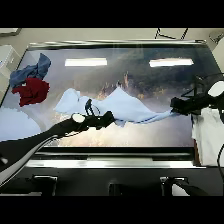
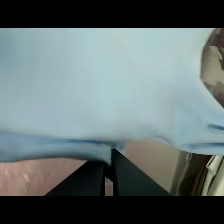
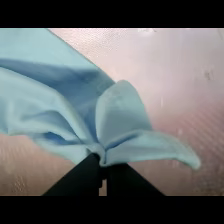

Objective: Fold the clothes and pants, and hang the long-sleeved shirts on hangers.

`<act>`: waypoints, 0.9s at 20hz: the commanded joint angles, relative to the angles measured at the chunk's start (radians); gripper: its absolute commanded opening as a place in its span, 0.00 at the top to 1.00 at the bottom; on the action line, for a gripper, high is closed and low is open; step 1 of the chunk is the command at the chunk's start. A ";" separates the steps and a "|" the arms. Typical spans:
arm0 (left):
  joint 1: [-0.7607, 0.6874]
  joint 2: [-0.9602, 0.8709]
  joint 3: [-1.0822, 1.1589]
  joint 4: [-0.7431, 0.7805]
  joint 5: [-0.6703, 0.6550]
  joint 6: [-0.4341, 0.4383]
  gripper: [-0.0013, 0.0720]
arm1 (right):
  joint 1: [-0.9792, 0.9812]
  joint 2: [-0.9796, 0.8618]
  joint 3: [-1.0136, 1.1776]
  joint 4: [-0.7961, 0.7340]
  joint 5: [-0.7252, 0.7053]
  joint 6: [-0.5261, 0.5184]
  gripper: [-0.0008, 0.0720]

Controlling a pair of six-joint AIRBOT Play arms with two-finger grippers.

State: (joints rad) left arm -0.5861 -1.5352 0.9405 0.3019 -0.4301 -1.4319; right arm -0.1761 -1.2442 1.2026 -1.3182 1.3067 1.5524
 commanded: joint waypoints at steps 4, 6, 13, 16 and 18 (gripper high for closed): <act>0.199 0.498 0.148 0.521 -0.210 0.249 0.96 | 0.000 0.070 0.244 -0.041 -0.122 -0.027 0.93; 0.315 0.676 0.269 0.575 -0.177 0.174 0.96 | 0.000 0.119 0.422 -0.053 -0.197 -0.026 0.93; 0.634 1.031 0.513 0.574 -0.026 0.014 0.96 | 0.000 0.372 0.721 -0.089 -0.242 -0.007 0.93; 0.645 1.064 0.523 0.570 0.047 -0.100 0.96 | 0.000 0.449 0.721 -0.090 -0.237 -0.006 0.93; 0.645 1.058 0.546 0.571 0.085 -0.113 0.96 | 0.000 0.478 0.721 -0.097 -0.259 -0.003 0.93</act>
State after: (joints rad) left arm 0.0349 -0.5068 1.4525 0.8635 -0.4191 -1.4731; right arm -0.1753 -0.8257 1.9099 -1.3987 1.0702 1.5455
